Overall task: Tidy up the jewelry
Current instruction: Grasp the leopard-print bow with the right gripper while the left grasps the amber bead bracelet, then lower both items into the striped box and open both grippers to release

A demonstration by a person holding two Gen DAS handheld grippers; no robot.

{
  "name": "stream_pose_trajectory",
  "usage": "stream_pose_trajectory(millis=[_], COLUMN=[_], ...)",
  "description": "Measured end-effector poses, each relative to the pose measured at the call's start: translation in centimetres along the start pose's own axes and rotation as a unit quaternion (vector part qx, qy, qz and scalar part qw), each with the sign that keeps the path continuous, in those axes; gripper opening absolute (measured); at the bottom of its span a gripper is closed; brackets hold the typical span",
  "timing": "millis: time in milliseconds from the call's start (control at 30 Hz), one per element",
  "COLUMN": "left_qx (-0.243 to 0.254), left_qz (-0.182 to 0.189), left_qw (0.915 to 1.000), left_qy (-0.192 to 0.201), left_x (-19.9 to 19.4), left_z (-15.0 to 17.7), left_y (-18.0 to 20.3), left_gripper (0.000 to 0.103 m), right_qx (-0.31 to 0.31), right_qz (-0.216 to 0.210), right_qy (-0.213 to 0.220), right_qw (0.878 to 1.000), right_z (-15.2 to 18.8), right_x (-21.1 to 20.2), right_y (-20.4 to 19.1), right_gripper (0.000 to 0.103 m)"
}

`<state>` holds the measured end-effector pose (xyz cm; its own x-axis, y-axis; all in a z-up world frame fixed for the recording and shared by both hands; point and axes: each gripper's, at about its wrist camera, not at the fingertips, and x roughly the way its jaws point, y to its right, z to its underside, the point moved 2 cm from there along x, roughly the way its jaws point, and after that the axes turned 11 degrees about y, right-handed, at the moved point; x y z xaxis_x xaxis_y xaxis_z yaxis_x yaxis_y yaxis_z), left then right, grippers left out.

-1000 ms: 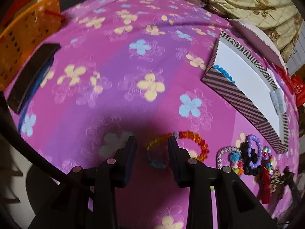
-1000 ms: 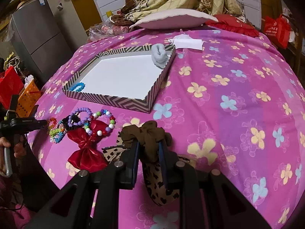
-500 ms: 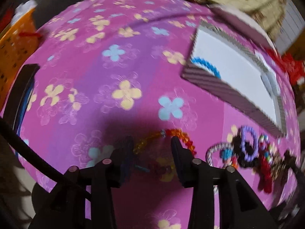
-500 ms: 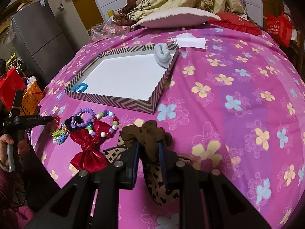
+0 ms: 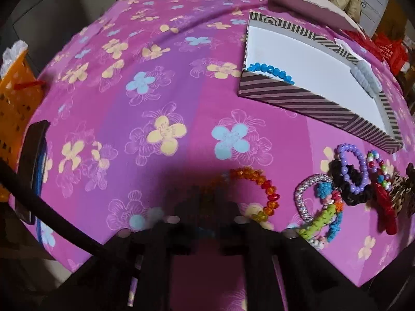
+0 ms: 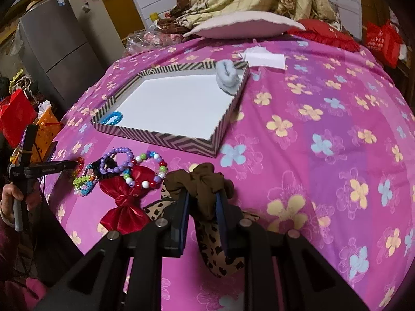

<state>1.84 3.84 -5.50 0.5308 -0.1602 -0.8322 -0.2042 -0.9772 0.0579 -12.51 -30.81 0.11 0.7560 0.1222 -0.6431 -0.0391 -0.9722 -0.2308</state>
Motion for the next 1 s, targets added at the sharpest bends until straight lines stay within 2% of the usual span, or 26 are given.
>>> stream_pose_trajectory(millis=[67, 267, 400, 533, 767, 1000], left_qx=[-0.021, -0.042, -0.037, -0.057, -0.048, -0.033], left_qz=[0.024, 0.05, 0.055, 0.062, 0.066, 0.075], left_qw=[0.9995, 0.9972, 0.9963, 0.9953, 0.9946, 0.9929], left_qy=[0.002, 0.036, 0.054, 0.046, 0.064, 0.087], left_x=[-0.4, -3.3, -4.8, -4.9, -6.9, -8.6], left_z=[-0.2, -1.6, -2.7, -2.8, -3.7, -6.7], left_y=[-0.3, -0.2, 0.3, -0.1, 0.7, 2.5], left_gripper=[0.01, 0.009, 0.009, 0.009, 0.009, 0.009], right_qx=[-0.006, -0.016, -0.019, -0.021, -0.018, -0.021], right_qz=[-0.006, -0.013, -0.014, -0.02, -0.023, -0.018], right_qy=[0.008, 0.035, 0.046, 0.049, 0.053, 0.059], right_qw=[1.0, 0.999, 0.999, 0.998, 0.998, 0.998], right_z=[-0.6, -2.5, -3.3, -3.5, -3.9, -5.6], right_x=[-0.7, -2.6, -3.0, -3.2, -3.1, -2.2], right_y=[-0.4, -1.2, -1.5, -2.0, -2.0, -2.0], right_gripper=[0.02, 0.02, 0.02, 0.02, 0.02, 0.02])
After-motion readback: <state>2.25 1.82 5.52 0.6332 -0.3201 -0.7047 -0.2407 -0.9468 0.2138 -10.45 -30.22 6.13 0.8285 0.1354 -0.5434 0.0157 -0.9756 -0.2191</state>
